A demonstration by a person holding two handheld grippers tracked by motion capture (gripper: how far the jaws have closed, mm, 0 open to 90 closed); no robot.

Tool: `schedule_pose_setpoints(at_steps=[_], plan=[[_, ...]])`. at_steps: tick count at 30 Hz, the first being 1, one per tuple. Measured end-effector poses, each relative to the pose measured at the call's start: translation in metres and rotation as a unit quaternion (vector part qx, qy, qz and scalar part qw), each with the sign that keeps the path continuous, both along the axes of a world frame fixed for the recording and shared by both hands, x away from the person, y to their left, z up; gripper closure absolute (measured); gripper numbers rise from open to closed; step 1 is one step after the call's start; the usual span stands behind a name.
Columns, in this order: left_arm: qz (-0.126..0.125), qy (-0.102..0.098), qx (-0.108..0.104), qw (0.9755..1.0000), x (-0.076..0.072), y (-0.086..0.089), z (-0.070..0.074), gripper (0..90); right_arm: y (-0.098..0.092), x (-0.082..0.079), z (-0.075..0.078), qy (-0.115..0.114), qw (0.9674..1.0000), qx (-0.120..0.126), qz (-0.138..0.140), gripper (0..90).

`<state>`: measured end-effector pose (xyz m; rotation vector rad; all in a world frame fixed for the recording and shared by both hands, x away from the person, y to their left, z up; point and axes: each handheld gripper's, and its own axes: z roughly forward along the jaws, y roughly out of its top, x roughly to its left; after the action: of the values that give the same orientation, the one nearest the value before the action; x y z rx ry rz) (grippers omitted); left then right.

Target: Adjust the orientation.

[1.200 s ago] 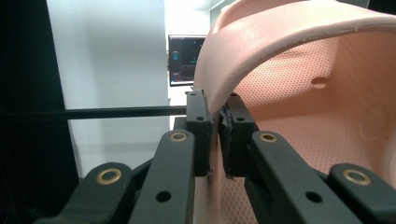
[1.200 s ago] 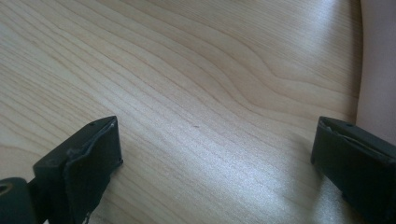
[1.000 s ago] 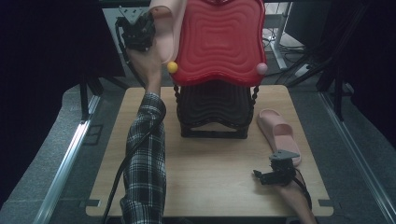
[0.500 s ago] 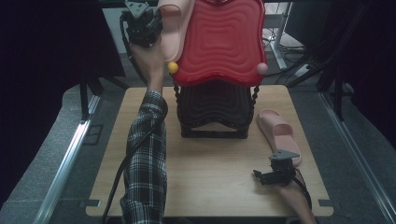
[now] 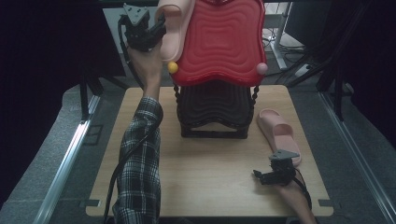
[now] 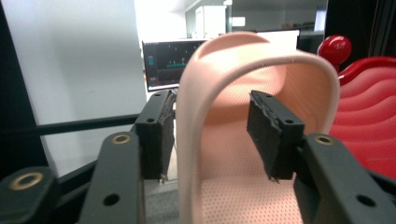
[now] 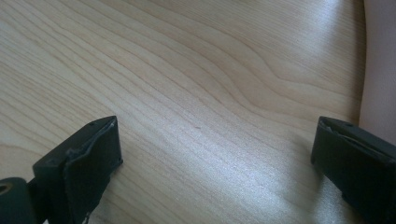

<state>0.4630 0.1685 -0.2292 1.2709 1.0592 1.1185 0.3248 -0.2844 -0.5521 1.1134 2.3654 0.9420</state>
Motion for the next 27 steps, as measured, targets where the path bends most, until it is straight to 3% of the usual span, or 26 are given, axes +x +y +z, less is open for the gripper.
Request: schedule_pose_setpoints(at_steps=[2,7,9,12,16,22,27], plan=[[0.002,-0.002,-0.001,1.0,-0.004,0.005,-0.001,51.4,0.0,0.0,0.0,0.001,1.0,0.0,0.0,1.5],[0.003,-0.001,-0.005,1.0,-0.013,0.021,-0.007,64.2,0.0,0.0,0.0,0.0,1.0,0.0,0.0,1.6],[0.001,0.009,-0.007,0.9999,-0.019,0.034,-0.015,69.2,0.0,0.0,0.0,0.0,1.0,0.0,0.0,1.5],[-0.008,0.014,-0.006,0.9999,-0.023,0.042,-0.022,79.5,0.0,0.0,0.0,0.0,1.0,0.0,0.0,1.5],[-0.035,0.023,-0.004,0.9991,-0.034,0.054,-0.043,88.9,0.0,0.0,0.0,-0.001,1.0,0.0,0.0,1.6],[-0.065,0.027,-0.008,0.9975,-0.044,0.056,-0.07,89.5,0.0,0.0,0.0,-0.002,1.0,-0.001,0.001,1.6],[-0.087,0.017,-0.012,0.996,-0.052,0.05,-0.087,89.5,0.0,0.0,0.0,-0.002,1.0,-0.001,-0.001,1.6]])
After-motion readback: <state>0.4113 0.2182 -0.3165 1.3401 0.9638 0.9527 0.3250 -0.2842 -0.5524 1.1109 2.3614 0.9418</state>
